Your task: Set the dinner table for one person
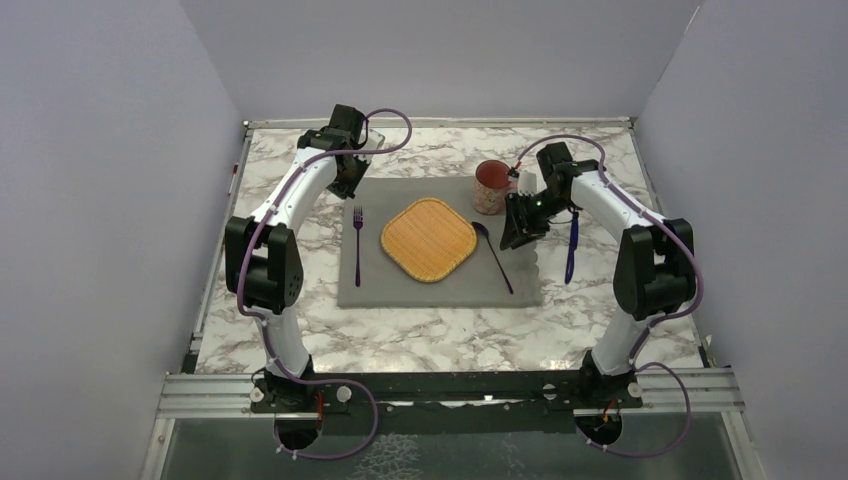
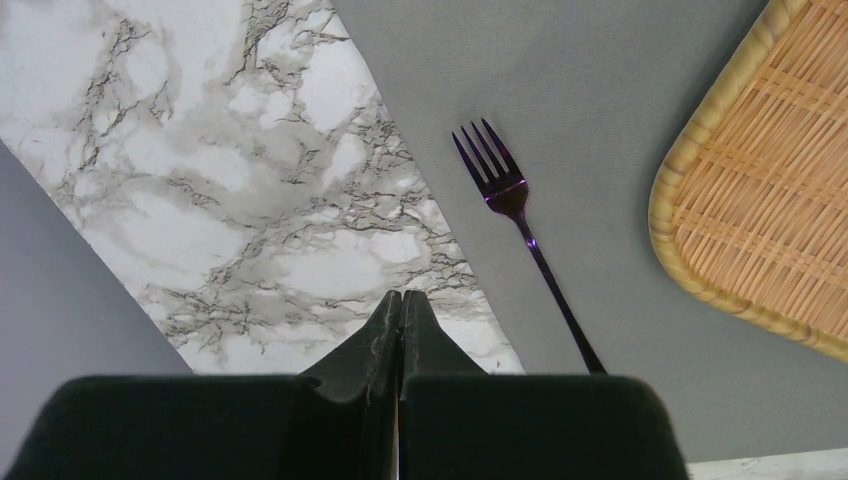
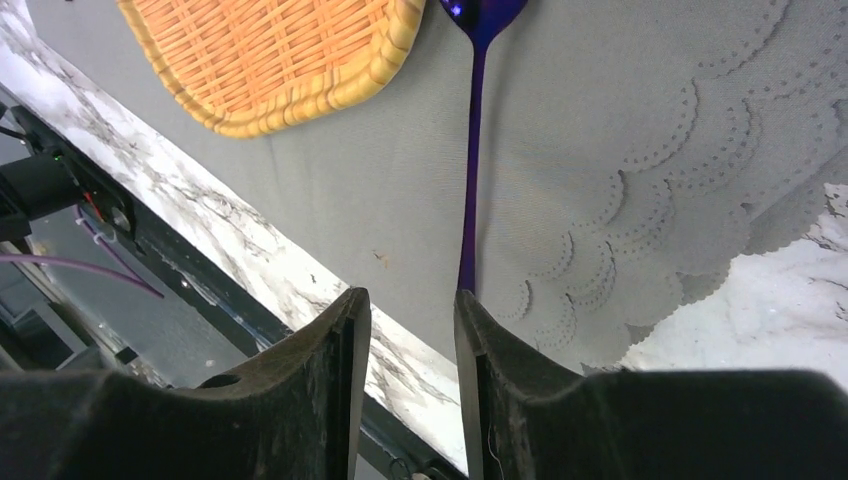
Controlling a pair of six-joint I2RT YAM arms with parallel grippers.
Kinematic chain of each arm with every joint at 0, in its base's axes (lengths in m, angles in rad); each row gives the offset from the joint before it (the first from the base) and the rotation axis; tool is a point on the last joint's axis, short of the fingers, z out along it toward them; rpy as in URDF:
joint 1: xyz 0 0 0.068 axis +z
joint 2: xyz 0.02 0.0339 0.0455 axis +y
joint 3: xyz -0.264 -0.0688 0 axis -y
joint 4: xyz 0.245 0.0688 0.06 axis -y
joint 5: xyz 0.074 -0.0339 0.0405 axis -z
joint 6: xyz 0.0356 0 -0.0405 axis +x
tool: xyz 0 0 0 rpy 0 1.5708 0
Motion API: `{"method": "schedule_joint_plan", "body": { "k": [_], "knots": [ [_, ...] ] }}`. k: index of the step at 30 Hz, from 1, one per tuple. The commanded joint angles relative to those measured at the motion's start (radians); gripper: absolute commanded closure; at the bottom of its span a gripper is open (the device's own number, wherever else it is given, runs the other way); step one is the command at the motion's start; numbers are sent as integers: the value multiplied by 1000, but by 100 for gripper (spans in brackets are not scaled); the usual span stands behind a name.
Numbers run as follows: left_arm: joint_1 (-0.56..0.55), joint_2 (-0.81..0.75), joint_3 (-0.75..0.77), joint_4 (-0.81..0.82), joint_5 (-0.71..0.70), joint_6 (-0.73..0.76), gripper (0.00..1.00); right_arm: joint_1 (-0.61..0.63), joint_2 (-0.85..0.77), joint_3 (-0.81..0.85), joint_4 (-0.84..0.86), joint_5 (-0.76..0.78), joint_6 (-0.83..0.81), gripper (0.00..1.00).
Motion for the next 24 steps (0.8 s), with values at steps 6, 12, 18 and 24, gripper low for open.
{"method": "schedule_joint_plan", "body": {
  "k": [6,12,18,24],
  "knots": [
    [-5,-41,13,-10,-16,10,99,-1,-52,51,4,73,-40,59],
    [-5,-38,10,-10,-27,19,99,-1,-109,71,18,250,-125,60],
    [-8,-39,41,-12,19,14,99,-1,-232,75,64,491,-283,60],
    [-19,-19,105,-15,72,-10,99,-16,-190,216,-93,446,-231,60]
  ]
}}
